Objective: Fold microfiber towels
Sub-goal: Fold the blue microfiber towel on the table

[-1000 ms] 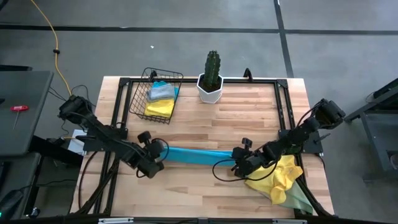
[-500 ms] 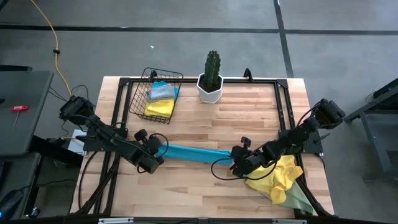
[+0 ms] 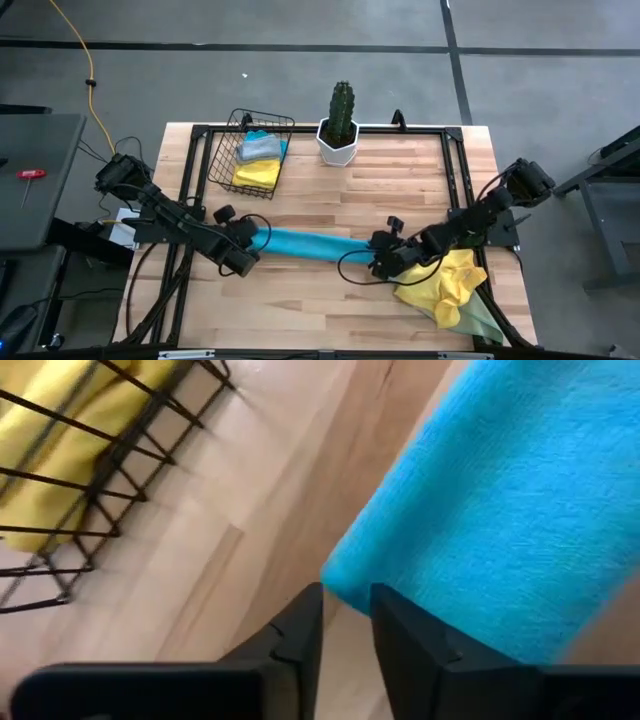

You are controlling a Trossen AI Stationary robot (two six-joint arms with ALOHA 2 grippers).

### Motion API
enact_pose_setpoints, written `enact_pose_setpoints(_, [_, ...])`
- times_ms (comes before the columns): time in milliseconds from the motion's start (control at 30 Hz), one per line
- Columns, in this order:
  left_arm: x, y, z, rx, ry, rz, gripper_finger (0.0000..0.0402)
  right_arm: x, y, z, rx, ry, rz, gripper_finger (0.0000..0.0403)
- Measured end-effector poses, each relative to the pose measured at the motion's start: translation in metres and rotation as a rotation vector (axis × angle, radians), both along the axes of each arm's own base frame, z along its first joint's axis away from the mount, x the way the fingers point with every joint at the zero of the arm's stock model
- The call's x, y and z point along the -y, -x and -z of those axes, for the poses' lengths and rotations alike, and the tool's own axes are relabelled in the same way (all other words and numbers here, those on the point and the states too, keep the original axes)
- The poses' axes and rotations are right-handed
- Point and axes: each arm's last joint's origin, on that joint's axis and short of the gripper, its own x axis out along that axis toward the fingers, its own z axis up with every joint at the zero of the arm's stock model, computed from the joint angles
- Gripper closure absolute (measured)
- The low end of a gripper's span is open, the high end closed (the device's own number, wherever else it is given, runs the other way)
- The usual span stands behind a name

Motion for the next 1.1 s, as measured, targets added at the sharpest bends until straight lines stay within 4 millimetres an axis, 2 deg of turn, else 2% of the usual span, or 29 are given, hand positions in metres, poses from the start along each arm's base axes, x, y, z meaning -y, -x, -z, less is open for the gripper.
enact_pose_setpoints(233, [-0.003, 0.005, -0.001, -0.046, -0.053, 0.002, 0.0266, 0.008, -0.002, -0.002, 0.05, 0.117, 0.081, 0.0272])
enact_pose_setpoints(433, [-0.007, 0.014, -0.015, -0.06, -0.081, -0.01, 0.0242, 0.01, -0.003, -0.004, 0.055, 0.22, 0.067, 0.0255])
enact_pose_setpoints(533, [-0.003, 0.015, -0.032, 0.03, -0.103, 0.026, 0.024, 0.009, -0.004, -0.009, 0.081, 0.22, 0.052, 0.0254])
enact_pose_setpoints(800, [0.016, 0.02, -0.074, 0.484, -0.317, 0.194, 0.0243, 0.007, -0.009, -0.025, 0.233, 0.198, 0.1, 0.0253])
enact_pose_setpoints(933, [0.018, 0.02, -0.084, 0.506, -0.319, 0.264, 0.0245, 0.008, -0.013, -0.03, 0.287, 0.232, 0.125, 0.0253])
enact_pose_setpoints(1100, [0.01, 0.015, -0.086, 0.439, -0.301, 0.305, 0.0253, 0.012, -0.018, -0.034, 0.321, 0.247, 0.139, 0.0253])
